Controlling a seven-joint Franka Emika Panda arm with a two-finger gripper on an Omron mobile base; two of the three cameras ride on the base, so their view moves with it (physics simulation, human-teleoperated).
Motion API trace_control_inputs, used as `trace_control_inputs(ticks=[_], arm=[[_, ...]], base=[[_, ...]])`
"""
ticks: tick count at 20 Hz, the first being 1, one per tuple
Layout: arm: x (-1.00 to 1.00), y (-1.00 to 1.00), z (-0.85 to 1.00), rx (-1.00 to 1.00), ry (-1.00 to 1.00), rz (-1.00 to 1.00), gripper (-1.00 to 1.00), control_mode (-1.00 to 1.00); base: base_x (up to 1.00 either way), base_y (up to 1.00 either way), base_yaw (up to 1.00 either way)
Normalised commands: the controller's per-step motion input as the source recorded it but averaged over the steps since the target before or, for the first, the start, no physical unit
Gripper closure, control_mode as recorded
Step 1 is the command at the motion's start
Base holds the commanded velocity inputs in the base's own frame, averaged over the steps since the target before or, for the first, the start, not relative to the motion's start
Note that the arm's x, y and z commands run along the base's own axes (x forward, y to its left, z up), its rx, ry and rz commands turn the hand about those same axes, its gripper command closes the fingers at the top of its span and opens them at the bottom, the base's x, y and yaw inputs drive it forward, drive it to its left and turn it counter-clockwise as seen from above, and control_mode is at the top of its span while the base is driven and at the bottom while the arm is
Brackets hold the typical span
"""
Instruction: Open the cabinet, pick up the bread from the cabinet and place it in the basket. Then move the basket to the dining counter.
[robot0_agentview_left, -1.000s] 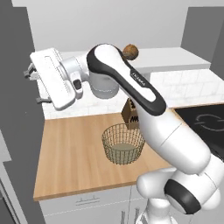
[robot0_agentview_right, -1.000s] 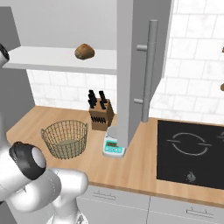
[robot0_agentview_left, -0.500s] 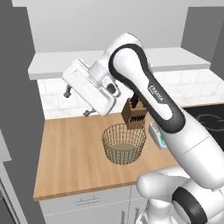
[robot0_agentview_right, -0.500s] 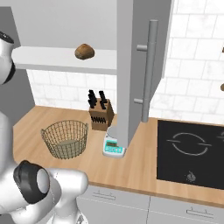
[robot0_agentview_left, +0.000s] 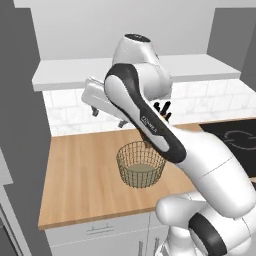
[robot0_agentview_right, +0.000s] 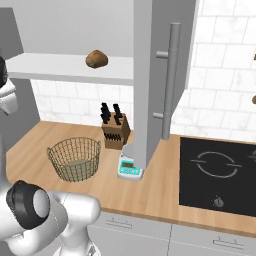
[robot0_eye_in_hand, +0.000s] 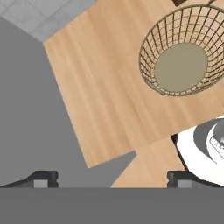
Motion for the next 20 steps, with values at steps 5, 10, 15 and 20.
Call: trace_control_inputs(ticks=[5, 10, 15, 20], arm=[[0.62, -0.86, -0.83, -0.49, -0.31, 0.06, -1.0, -1.0], [0.69, -0.31, 0.08, -0.49, -0.38, 0.08, -1.0, -1.0], [0.3, -0.17, 0.86, -0.18, -0.35, 0.0, -1.0, -1.0], [-0.1, -0.01, 1.0, 0.1, -0.29, -0.02, -1.0, -1.0]], base=[[0.0, 0.0, 0.0], [0.0, 0.0, 0.0], [0.0, 0.0, 0.0], [0.0, 0.0, 0.0]])
